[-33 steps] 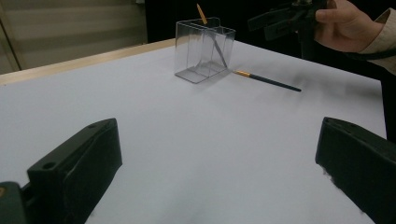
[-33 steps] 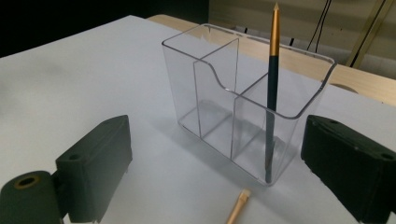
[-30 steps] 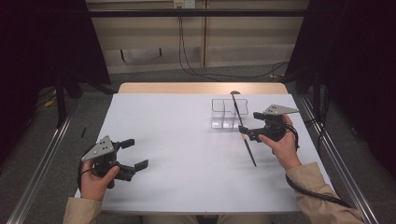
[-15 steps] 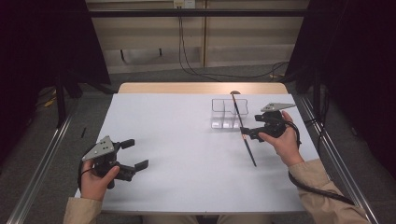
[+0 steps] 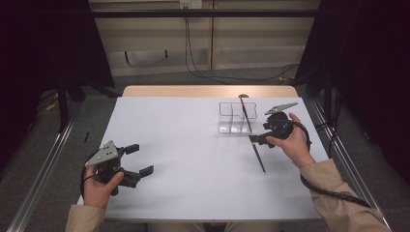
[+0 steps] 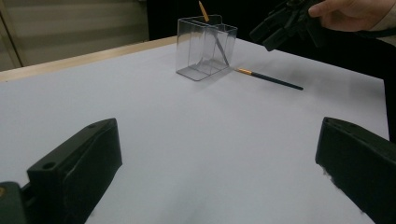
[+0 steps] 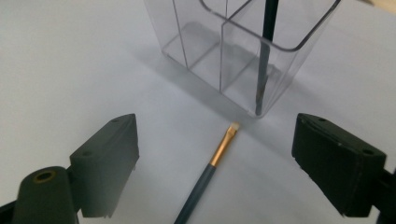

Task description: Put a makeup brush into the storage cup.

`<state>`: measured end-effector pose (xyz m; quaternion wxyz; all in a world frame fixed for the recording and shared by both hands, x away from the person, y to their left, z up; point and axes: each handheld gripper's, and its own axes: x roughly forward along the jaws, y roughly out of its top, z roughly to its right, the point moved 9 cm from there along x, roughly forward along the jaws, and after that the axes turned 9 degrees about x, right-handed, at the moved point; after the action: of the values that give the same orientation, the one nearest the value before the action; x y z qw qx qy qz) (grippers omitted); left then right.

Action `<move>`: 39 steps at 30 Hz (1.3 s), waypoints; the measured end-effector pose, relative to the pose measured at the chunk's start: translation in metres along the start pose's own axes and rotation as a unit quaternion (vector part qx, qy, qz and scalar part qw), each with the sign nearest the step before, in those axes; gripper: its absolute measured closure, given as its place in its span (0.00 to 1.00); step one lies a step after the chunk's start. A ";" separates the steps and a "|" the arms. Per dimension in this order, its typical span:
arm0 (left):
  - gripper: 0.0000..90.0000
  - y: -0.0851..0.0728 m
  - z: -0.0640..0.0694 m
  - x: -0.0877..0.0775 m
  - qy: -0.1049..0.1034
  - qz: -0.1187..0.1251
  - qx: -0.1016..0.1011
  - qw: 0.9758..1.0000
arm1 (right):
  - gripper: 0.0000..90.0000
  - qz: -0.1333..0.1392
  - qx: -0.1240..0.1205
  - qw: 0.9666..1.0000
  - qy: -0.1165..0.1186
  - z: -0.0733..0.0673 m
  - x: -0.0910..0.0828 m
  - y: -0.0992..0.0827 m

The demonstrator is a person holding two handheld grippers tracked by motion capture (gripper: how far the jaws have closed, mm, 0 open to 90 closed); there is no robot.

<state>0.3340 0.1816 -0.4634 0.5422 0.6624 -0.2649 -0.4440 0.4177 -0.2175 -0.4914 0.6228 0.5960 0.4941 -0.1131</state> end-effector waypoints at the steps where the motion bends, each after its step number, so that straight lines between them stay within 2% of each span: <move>1: 0.00 0.000 0.000 0.000 0.001 0.000 0.002 1.000 | 0.17 -0.010 -0.001 1.000 -0.002 0.000 0.000 -0.001; 7: 0.00 0.000 0.000 0.000 0.000 0.000 -0.001 1.000 | 0.17 -0.052 0.006 0.999 -0.004 -0.001 0.005 -0.007; 10: 0.00 0.000 0.000 0.000 0.000 0.000 0.000 1.000 | 0.19 -0.078 0.015 0.997 -0.011 -0.001 0.008 -0.010; 13: 0.00 -0.001 0.000 0.000 0.000 -0.001 0.001 1.000 | 0.23 -0.100 0.013 0.995 -0.014 -0.001 0.010 -0.013; 22: 0.00 0.000 0.000 0.001 -0.003 0.001 -0.001 1.000 | 0.40 -0.128 0.027 0.991 -0.024 0.001 0.015 -0.013; 23: 0.00 0.000 0.000 0.001 -0.003 0.001 -0.001 1.000 | 0.42 -0.134 0.026 0.990 -0.028 0.001 0.016 -0.014; 27: 0.00 -0.001 0.000 0.001 -0.004 0.001 -0.001 1.000 | 0.43 -0.163 0.057 0.984 -0.036 0.000 0.021 -0.018; 32: 0.00 -0.002 -0.001 0.001 -0.005 0.001 -0.003 1.000 | 0.49 -0.169 0.049 0.984 -0.036 -0.005 0.028 -0.019; 37: 0.00 -0.002 -0.001 0.001 -0.006 0.000 -0.003 1.000 | 0.57 -0.189 0.043 0.979 -0.060 -0.004 0.031 -0.024; 39: 0.00 -0.003 -0.001 0.002 -0.007 0.001 -0.005 1.000 | 0.62 -0.189 0.046 0.979 -0.063 -0.004 0.033 -0.024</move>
<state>0.3350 0.1814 -0.4663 0.5443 0.6562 -0.2671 -0.4493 0.4143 -0.2059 -0.5302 0.5922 0.5113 0.5519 -0.2888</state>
